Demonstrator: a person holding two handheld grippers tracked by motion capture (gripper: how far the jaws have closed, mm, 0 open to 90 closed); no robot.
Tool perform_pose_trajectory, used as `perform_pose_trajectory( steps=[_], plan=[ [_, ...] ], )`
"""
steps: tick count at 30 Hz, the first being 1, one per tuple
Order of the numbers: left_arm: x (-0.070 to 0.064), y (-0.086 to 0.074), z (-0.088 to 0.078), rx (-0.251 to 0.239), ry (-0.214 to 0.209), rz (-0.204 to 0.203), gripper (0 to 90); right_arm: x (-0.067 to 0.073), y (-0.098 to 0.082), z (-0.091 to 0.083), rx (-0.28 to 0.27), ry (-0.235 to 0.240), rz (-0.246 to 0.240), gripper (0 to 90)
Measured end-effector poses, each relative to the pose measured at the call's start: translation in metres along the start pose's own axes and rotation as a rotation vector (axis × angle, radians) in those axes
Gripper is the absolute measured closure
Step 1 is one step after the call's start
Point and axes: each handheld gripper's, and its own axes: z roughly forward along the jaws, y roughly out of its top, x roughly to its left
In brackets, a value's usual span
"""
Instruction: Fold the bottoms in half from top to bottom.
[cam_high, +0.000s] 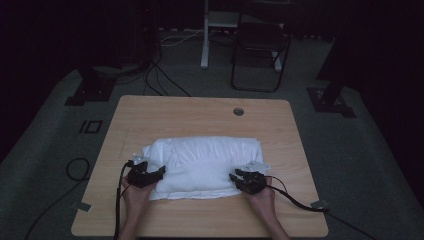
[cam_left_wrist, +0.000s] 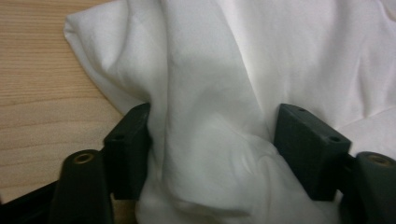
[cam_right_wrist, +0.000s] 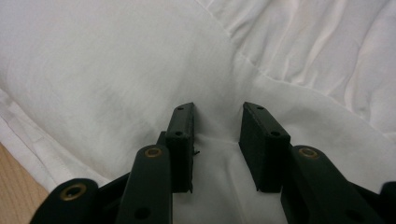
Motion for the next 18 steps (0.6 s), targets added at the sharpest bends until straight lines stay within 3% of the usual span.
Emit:
perform_pose_trajectory(
  steps=[5, 11, 18],
  plan=[
    [-0.0025, -0.0007, -0.0009, 0.004, -0.001, 0.009, 45.4, -0.0005, -0.0003, 0.0, -0.004, 0.009, 0.002, 62.6],
    [-0.0049, -0.0013, 0.0002, 0.008, -0.03, 0.005, 72.9, -0.0007, -0.0008, 0.0, -0.007, 0.02, -0.001, 60.6],
    [0.0, 0.0013, -0.0026, -0.014, -0.074, -0.007, 79.9, 0.0, -0.0004, -0.0003, -0.004, 0.032, -0.004, 56.1]
  ],
)
